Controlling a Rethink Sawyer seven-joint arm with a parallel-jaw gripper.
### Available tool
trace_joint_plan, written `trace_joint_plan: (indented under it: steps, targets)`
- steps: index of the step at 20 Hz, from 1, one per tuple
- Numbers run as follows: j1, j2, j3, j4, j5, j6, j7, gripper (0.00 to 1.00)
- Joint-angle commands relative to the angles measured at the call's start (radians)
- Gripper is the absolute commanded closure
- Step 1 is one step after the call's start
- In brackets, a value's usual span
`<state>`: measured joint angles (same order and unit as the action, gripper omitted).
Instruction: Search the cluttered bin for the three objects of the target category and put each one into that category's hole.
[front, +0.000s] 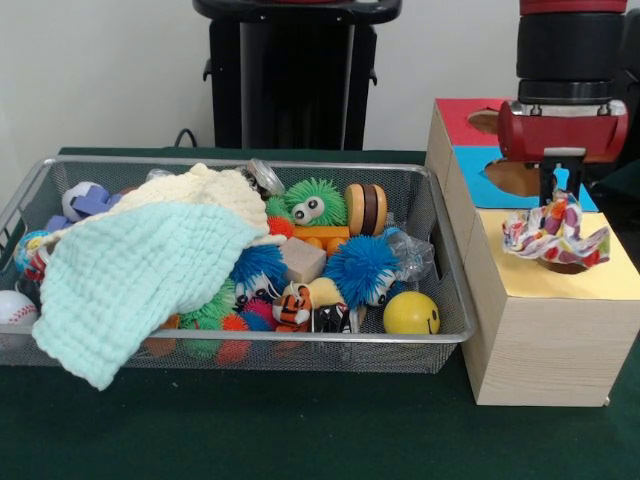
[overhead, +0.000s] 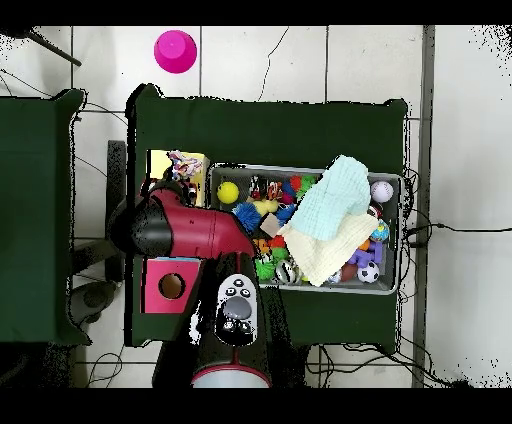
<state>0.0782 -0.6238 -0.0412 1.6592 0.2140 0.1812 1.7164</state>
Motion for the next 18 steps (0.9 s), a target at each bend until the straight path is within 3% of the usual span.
trace_joint_plan:
  steps: [1,11,12,18]
  targets:
    - [-0.045,0.02,0.112,0.107,0.068,0.058,0.231,1.0]
    - [-0.034,0.029,0.099,0.1,0.092,0.067,0.218,1.0]
    - [-0.035,0.028,0.1,0.103,0.099,0.069,0.22,0.0]
    - [-0.037,0.026,0.105,0.105,0.106,0.081,0.217,0.0]
